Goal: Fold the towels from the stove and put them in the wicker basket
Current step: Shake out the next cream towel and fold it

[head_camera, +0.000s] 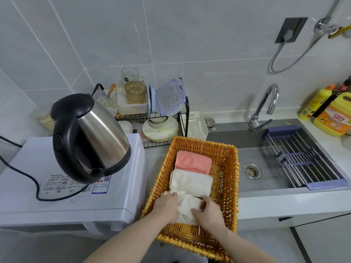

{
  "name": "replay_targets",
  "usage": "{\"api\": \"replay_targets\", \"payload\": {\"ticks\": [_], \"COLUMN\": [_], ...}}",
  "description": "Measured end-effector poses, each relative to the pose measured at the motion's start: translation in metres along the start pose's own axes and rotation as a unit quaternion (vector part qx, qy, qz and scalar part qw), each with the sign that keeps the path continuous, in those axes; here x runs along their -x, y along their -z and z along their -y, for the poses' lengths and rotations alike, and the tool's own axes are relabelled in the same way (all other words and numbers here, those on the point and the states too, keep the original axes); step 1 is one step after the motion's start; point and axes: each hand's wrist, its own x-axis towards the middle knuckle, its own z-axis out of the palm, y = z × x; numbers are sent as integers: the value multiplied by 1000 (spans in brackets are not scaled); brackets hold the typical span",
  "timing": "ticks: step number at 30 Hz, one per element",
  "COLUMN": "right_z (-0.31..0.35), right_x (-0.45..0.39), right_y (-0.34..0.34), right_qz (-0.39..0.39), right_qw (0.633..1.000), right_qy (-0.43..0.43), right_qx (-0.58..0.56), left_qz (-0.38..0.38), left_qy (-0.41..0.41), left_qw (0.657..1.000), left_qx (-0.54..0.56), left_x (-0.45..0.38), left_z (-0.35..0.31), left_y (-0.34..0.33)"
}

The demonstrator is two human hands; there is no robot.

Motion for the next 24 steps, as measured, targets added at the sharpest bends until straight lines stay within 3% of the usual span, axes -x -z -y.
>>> {"api": "replay_targets", "payload": {"ticks": [9, 17, 22, 24], "right_z": [-6, -4, -4, 1], "right_x": [-16, -23, -16, -12], "right_y": [-10, -20, -14, -6], "right_qz": [-31, -52, -39, -33], "right_qw": [999, 985, 987, 992], "right_qy": [-27, -97, -77, -61], "right_qx": [-35, -129, -133, -109], "left_qz": [85, 99, 111, 81], "left_qy": [42, 26, 11, -2], "left_qw": [991, 987, 986, 991], "left_qx": [91, 127, 123, 105], "left_x": [-18, -14, -6, 0], "left_z": [-2, 7, 10, 7], "left_y": [-10, -7, 3, 8]}}
